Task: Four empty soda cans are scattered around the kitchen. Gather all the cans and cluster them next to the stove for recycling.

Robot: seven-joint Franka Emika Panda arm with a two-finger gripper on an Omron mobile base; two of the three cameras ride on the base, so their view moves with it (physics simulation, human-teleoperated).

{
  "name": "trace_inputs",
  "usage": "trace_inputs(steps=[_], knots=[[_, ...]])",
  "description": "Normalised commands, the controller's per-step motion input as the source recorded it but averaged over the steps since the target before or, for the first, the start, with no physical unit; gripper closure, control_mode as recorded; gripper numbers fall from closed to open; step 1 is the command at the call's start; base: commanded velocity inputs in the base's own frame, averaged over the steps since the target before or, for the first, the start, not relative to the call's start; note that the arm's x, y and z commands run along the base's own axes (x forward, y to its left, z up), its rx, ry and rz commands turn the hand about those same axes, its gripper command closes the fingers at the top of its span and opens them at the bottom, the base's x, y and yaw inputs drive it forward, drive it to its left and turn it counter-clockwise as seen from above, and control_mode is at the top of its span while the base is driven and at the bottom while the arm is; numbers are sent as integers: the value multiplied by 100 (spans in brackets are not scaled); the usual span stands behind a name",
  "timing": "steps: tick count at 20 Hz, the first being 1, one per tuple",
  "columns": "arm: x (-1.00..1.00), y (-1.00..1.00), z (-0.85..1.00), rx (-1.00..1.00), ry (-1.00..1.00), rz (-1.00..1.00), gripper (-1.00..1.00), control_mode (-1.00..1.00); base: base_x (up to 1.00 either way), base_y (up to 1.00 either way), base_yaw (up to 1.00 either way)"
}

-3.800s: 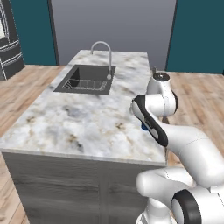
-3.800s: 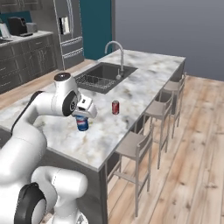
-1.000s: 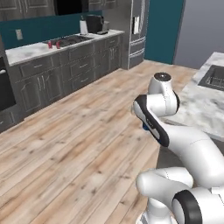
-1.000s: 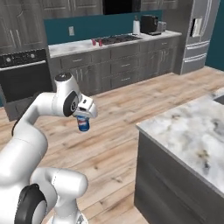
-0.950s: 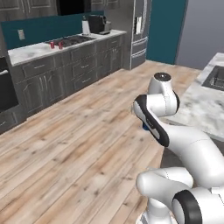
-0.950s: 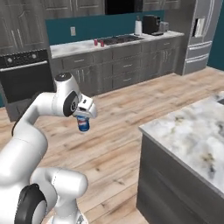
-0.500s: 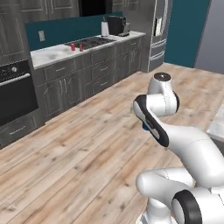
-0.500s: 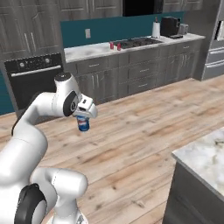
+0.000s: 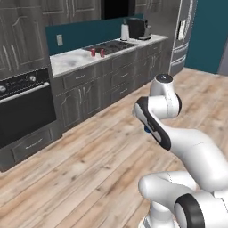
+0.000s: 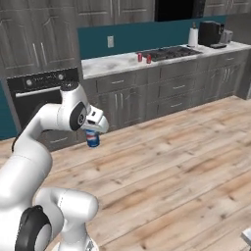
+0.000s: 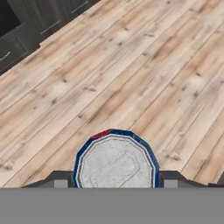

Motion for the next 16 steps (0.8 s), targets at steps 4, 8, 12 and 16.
trace_inputs(steps=[4,8,12,16], knots=[[0,0,0,0,0,0,100,100,100,1,6],[0,0,0,0,0,0,100,100,100,-3,7],[0,0,0,0,0,0,100,100,100,-21,6],[0,0,0,0,0,0,100,100,100,-24,5]])
